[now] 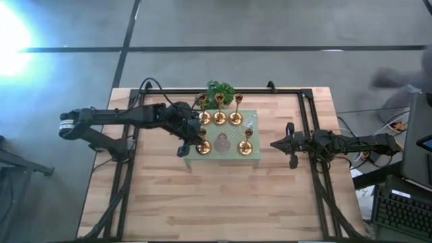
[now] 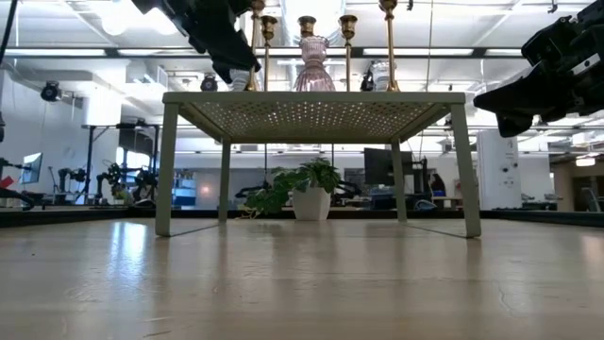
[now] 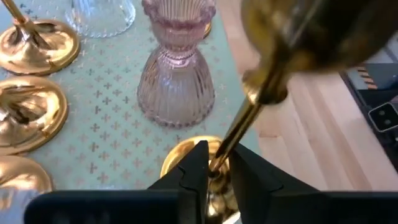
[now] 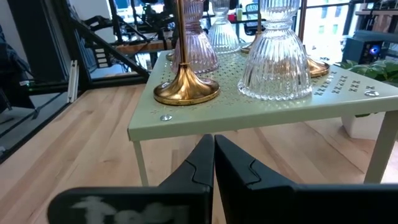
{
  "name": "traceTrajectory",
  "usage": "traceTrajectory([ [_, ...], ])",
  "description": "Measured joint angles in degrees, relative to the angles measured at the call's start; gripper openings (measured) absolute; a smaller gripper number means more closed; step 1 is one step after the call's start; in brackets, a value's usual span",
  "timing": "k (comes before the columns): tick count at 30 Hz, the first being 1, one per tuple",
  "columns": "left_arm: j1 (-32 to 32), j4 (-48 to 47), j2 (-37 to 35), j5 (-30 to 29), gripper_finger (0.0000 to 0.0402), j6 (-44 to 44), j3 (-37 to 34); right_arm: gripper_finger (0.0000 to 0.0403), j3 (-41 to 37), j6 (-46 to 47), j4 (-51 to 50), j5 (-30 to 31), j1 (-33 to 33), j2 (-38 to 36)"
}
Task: Pick & Place candle stick holders
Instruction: Put the gold candle holder on the shelf, then return to Home Position
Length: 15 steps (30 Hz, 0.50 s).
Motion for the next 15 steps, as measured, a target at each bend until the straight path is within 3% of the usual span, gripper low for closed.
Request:
traceTrajectory([
  [15,0.0,-1.9,0.0,-1.4,0.0133,-4.4,0.3,0.0008,0.0,0.0,0.0,0.0,0.0,0.0],
])
